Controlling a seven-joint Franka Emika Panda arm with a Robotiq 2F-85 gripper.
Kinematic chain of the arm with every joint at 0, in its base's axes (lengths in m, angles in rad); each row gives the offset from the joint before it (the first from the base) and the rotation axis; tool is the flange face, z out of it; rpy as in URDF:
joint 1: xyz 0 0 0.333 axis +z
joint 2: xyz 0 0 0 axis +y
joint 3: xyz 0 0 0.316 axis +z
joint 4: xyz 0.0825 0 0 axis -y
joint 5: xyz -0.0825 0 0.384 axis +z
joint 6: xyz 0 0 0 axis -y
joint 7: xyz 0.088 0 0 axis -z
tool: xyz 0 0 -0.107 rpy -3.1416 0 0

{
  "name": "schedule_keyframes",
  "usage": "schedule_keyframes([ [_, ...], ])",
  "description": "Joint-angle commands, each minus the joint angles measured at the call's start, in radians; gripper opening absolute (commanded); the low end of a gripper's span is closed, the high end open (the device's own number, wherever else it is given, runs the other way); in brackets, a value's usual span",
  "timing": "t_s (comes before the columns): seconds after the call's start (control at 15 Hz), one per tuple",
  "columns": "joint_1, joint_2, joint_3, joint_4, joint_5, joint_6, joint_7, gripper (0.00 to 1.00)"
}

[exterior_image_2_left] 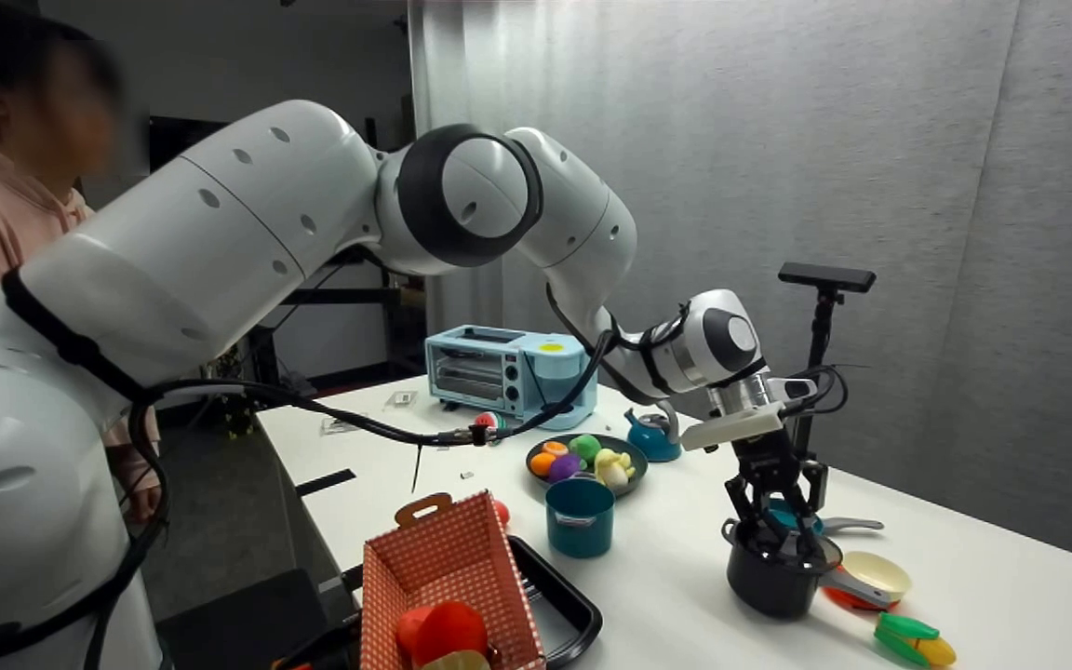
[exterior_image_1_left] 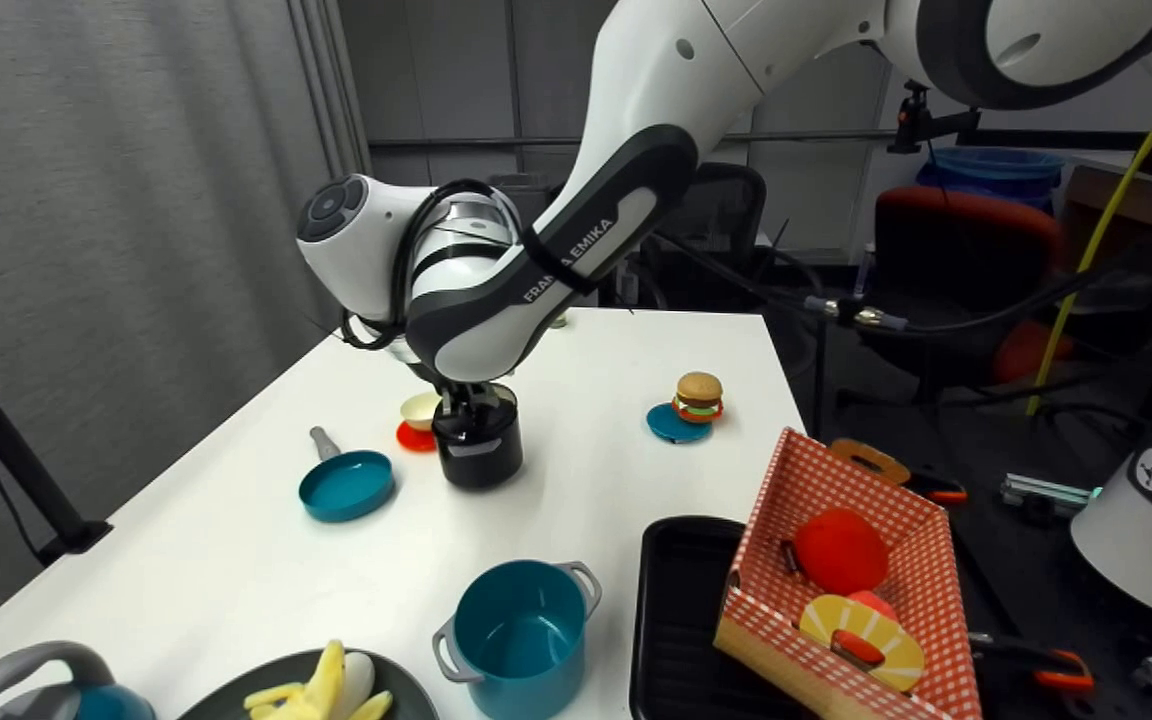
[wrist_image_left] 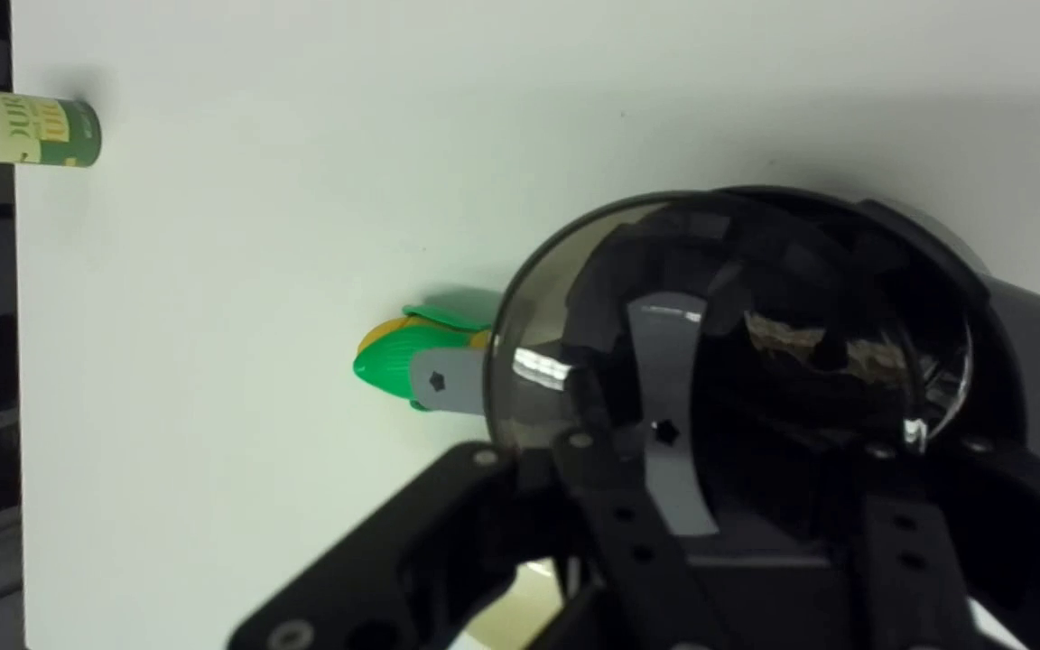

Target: Pick up the lid from the table and put it on the black pot

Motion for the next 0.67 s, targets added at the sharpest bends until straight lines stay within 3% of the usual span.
schedule_keyframes([
  [0.0, 0.012, 0.042, -0.013, 0.073, -0.005, -0.039, -0.027, 0.63],
  [0.33, 0.018, 0.033, -0.019, 0.07, -0.011, -0.048, -0.023, 0.99],
  [0.6, 0.02, 0.012, -0.021, 0.049, -0.011, -0.036, -0.017, 1.0],
])
